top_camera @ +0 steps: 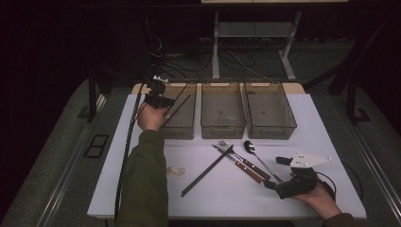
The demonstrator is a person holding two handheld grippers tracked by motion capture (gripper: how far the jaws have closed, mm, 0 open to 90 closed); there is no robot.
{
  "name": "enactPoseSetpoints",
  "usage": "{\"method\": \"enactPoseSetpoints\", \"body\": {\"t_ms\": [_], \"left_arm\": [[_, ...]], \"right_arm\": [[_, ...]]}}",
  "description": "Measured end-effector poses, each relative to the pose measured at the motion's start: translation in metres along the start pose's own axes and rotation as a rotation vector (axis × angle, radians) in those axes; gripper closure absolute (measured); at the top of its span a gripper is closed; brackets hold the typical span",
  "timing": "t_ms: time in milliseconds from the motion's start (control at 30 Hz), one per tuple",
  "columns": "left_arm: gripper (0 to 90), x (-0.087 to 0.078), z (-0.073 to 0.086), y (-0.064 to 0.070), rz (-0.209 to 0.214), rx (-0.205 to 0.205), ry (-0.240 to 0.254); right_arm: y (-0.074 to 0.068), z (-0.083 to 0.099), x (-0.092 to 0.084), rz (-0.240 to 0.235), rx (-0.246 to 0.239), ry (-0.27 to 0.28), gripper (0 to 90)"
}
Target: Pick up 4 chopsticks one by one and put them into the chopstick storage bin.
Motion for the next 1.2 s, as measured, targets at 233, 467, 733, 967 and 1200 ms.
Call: {"method": "enactPoseSetpoints", "body": {"t_ms": [233,467,733,967,1200], "left_arm": [[60.4,-0.001,0.002,0.004,-0.011,0.069,-0.008],[46.4,-0.014,0.003,0.010,0.078,0.100,0.027],[36.1,-0.036,0.013,0.019,0.134,0.167,0.066],[27.1,-0.052,0.033,0.034,0.168,0.215,0.085],[23.0,-0.063,0.061,0.052,0.199,0.245,0.088]], "right_arm": [[0.000,0.000,0.000,0.000,-0.003,-0.006,1.2],[0.000,0.000,0.001,0.003,-0.005,-0.010,1.2],[0.000,0.000,0.001,0.005,-0.006,-0.013,1.2],[0.000,0.001,0.001,0.008,-0.004,-0.018,1.2],[0.000,0.001,0.002,0.012,-0.002,-0.022,1.2]]}}
Point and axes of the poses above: each handheld gripper's, and its own axes: x roughly forward along the jaws, z roughly out of its underside, y roughly to its right, the point moved 1 cm from there along x, roughly forward along the jaws, and after that the axes turned 1 degree about x, right-handed, at the moved point
